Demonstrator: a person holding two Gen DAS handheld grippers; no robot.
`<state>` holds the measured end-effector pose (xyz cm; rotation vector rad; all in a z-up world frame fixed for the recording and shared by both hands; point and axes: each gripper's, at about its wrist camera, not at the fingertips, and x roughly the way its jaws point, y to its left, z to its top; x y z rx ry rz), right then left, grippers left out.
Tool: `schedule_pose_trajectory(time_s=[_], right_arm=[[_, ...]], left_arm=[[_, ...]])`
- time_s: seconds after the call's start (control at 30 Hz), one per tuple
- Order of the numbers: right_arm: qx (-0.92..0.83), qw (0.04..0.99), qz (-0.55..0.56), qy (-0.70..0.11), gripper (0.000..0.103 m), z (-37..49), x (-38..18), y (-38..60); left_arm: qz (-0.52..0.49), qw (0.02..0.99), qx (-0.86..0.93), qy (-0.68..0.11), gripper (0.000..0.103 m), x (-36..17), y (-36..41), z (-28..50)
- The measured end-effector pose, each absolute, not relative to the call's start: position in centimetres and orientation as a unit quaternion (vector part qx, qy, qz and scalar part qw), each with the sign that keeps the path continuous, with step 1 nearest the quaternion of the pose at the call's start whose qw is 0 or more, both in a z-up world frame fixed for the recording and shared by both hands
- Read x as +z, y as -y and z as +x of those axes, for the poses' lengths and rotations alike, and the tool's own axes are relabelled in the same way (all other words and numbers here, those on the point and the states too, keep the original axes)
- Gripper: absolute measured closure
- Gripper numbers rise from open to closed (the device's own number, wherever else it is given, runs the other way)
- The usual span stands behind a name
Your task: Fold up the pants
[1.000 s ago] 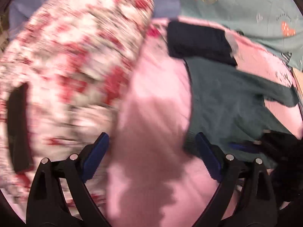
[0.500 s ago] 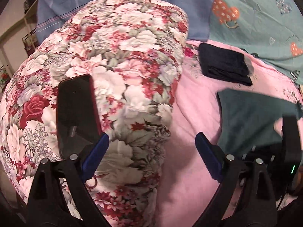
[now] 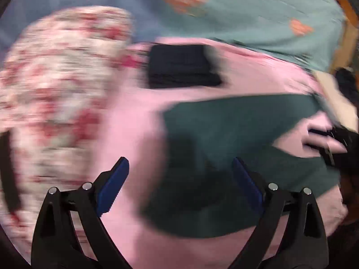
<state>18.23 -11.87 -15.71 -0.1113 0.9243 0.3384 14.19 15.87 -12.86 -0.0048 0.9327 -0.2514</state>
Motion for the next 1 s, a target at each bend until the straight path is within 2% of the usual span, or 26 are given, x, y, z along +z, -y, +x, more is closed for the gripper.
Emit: schedule_pose_trajectory(time_s=[0.07, 0.17, 0.33, 0.43, 0.53, 0.63, 0.77, 0.8, 0.87, 0.9, 1.0], right_arm=[[0.089, 0.873, -0.052, -0.476, 0.051, 18.8, -16.5, 19.1], [0.111, 0.851, -0.033, -0.513, 0.051, 16.9, -17.3, 24.8], [0.186, 0.810, -0.029, -0.555, 0.051, 15.3, -19.0, 28.0], [0.190, 0.800, -0.072, -0.565, 0.051, 14.7, -19.2, 30.6], [0.114, 0.807, -0.088, -0.573, 0.051, 12.9, -17.9, 37.0], [0.025, 0.805, -0.034, -0.591, 0.051, 10.1, -17.8, 44.1], [0.004, 0.799, 0.039, -0.600, 0.051, 8.5, -19.6, 47.3], [0.001, 0.792, 0.050, -0.608, 0.054, 8.4, -20.4, 47.5], [-0.004, 0.785, 0.053, -0.617, 0.069, 7.9, -22.0, 47.5], [0.005, 0.795, 0.037, -0.605, 0.098, 7.3, -21.8, 47.0], [0.021, 0.796, 0.041, -0.604, 0.099, 6.0, -21.0, 46.9]], left_arm=[[-0.001, 0.864, -0.182, -0.470, 0.009, -14.9, -11.0, 14.2], [0.044, 0.834, -0.226, -0.502, 0.009, -18.7, -4.6, 13.4], [0.081, 0.796, -0.239, -0.549, 0.009, -22.8, 0.4, 11.7], [0.114, 0.793, -0.225, -0.554, 0.009, -22.9, 1.5, 11.0], [0.102, 0.794, -0.221, -0.557, 0.009, -22.1, 2.0, 10.6], [0.102, 0.800, -0.203, -0.556, 0.009, -21.5, 2.8, 10.9], [0.095, 0.805, -0.184, -0.556, 0.009, -20.8, 4.3, 11.5], [0.098, 0.808, -0.178, -0.553, 0.009, -20.4, 4.6, 11.5], [0.106, 0.815, -0.162, -0.546, 0.009, -19.7, 5.0, 11.4], [0.108, 0.817, -0.156, -0.545, 0.009, -19.4, 4.9, 11.3], [0.111, 0.818, -0.141, -0.547, 0.009, -18.8, 4.1, 11.1]])
